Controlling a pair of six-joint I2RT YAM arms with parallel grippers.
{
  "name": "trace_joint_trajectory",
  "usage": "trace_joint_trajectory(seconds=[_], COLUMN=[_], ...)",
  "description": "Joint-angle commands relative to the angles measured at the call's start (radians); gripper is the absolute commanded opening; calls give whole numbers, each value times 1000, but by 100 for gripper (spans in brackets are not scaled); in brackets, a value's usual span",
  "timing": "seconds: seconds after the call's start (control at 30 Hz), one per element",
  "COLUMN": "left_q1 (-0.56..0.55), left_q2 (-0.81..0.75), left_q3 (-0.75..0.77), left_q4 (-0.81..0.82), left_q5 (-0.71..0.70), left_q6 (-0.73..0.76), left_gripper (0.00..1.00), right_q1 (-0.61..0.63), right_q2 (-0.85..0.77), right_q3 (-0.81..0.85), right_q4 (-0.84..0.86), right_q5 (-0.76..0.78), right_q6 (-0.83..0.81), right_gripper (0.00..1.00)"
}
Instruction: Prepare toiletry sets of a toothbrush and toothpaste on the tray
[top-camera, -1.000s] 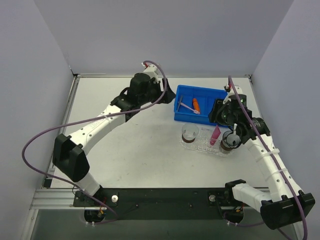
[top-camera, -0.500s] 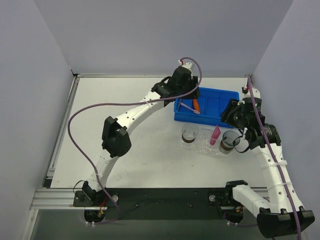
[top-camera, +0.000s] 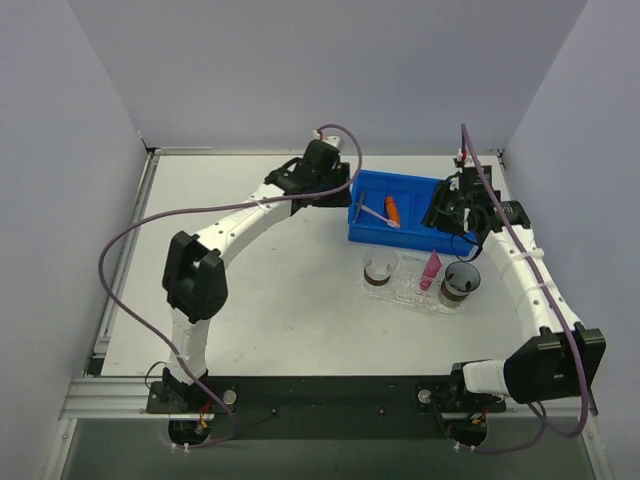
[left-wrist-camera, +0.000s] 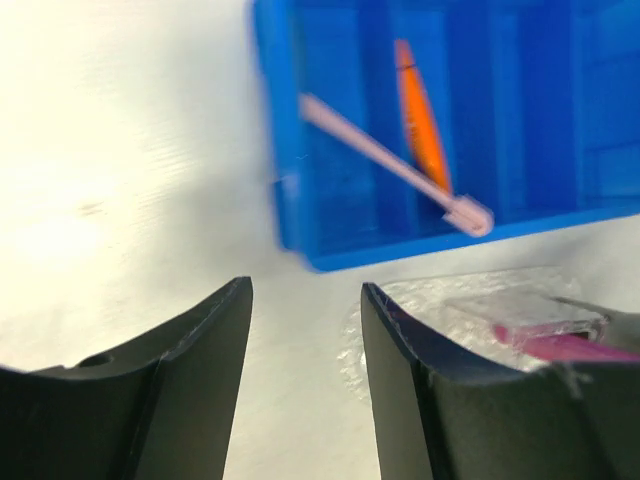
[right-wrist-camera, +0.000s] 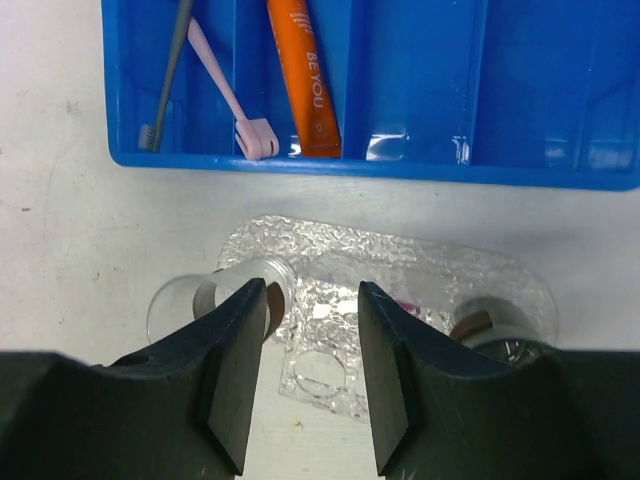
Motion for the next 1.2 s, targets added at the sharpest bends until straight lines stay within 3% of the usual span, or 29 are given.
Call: trace_joint_trajectory(seconds=[0.0, 0.2, 0.57, 1.17], left_q1=[143, 312, 502, 592], left_q2=[-240, -406, -460, -448], left_q3=[-239, -479, -625, -629], left_q4=[174, 300, 344, 304], left_q5=[22, 52, 185, 185], left_q6=[43, 84, 91, 104], left_gripper=[57, 59, 61, 61], right_q1=[11, 23, 48, 82], right_q2=[137, 367, 782, 961], right_q3=[134, 287, 657, 711], right_q4=[-1, -3, -38, -64], right_q5=[-37, -41, -79, 0], right_q6=[-17, -42, -103, -194], right_gripper=[37, 37, 37, 37])
